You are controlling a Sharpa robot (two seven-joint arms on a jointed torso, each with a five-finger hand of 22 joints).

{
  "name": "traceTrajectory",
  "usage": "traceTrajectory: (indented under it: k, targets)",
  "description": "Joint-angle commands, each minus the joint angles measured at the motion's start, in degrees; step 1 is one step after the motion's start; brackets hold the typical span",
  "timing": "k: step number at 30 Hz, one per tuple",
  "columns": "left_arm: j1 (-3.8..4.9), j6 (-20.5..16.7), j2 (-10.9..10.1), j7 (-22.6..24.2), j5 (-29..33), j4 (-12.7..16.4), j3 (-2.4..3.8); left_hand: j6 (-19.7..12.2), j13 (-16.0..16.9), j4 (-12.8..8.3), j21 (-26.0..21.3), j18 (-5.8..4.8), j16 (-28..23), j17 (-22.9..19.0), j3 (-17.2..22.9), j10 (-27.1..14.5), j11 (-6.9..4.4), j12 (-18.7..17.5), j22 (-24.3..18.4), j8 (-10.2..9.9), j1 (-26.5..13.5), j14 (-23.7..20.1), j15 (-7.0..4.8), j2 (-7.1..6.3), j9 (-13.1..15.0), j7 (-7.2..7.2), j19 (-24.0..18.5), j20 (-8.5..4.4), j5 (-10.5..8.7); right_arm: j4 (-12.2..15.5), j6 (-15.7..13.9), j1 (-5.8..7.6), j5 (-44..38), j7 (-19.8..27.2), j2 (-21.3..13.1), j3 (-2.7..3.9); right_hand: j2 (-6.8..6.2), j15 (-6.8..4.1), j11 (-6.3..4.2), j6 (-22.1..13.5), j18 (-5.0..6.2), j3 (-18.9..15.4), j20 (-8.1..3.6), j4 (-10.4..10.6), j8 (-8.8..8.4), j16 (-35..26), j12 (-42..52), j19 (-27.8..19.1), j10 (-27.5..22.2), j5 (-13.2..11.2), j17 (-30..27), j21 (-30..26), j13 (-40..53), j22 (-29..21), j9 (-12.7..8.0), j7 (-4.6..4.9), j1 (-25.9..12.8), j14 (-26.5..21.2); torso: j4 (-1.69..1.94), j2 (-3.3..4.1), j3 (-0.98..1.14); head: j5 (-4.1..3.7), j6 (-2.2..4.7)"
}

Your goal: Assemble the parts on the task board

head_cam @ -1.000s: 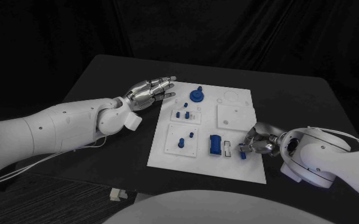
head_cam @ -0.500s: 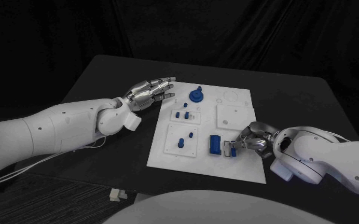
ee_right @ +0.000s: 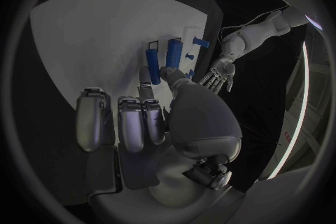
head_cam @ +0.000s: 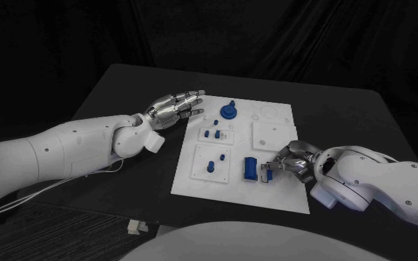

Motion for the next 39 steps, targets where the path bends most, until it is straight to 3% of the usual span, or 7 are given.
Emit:
traceTrajectory:
  k: [1, 9, 28, 39]
  targets:
    - [-0.1, 1.0, 0.2, 0.2, 0.1, 0.1, 0.06, -0.2, 0.0, -0.2, 0.2, 0.77, 0.2, 0.1, 0.1, 0.0, 0.5, -0.2, -0.1, 0.2, 0.2, -0.1, 0.42, 0.23, 0.0, -0.24, 0.0, 0.36, 0.27, -0.2, -0.4, -0.18, -1.8, -1.8, 0.2, 0.0, 0.04, 0.03, -0.16, -0.4, -0.22, 0.4, 0.02, 0.1, 0.35, 0.1, 0.1, 1.7, 5.9, -3.2, 15.1, -0.2, 15.1, 11.8, 0.4, -0.02, -1.0, 6.0, -0.03, 0.01, 0.0, 0.1, -0.01]
    - [-0.12, 1.2, 0.1, -0.1, 0.1, 0.1, 0.06, -0.2, 0.0, -0.2, 0.2, 0.77, 0.2, 0.1, 0.1, 0.0, 0.5, -0.2, -0.1, 0.2, 0.2, -0.1, 0.42, 0.23, 0.0, -0.24, 0.0, 0.36, 0.27, -0.3, -0.1, -0.46, -2.3, -2.2, 0.7, 0.0, 0.04, 0.0, -0.21, -0.6, -0.17, 0.1, 0.0, 1.3, 0.84, 0.1, 0.1, 1.6, 5.9, -7.6, 15.1, -0.4, 15.1, 11.8, 1.0, -0.08, -2.3, 6.0, -0.02, 0.06, 0.0, 0.11, -0.01]
    - [-0.19, 1.6, 0.3, -0.6, 0.1, -0.1, 0.06, -0.3, 0.0, -0.3, 0.2, 0.76, 0.2, 0.1, 0.1, 0.0, 0.52, -0.2, -0.1, 0.2, 0.2, -0.1, 0.55, 0.28, -0.1, -0.25, 0.0, 0.37, 0.31, -0.3, 2.0, -0.52, -2.3, -3.7, 1.1, 0.0, 0.61, -0.26, -0.55, 0.2, -0.09, -0.2, -0.18, 3.2, 1.96, 0.1, 0.1, 1.5, 5.9, -8.2, 15.1, -0.7, 15.1, 11.7, 1.9, -0.51, -4.2, 6.0, -0.01, 0.03, 0.0, 0.07, -0.01]
    - [-0.25, 1.8, 0.4, -1.1, 0.1, -0.2, 0.06, -0.3, -0.1, -0.4, 0.2, 0.75, 0.2, 0.1, 0.3, 0.0, 0.53, -0.3, -0.1, 0.2, 0.3, -0.1, 0.64, 0.36, 0.0, -0.21, 0.0, 0.38, 0.38, -0.2, 3.0, -0.52, -2.3, -4.2, 1.1, 0.0, 0.58, -0.85, -1.29, 1.3, -0.08, 0.0, -0.68, 4.1, 4.22, 0.1, 0.1, 1.5, 5.9, -8.6, 15.1, -0.7, 15.1, 11.7, 4.1, -1.38, -4.6, 6.0, -0.04, -0.01, 0.0, 0.16, -0.01]
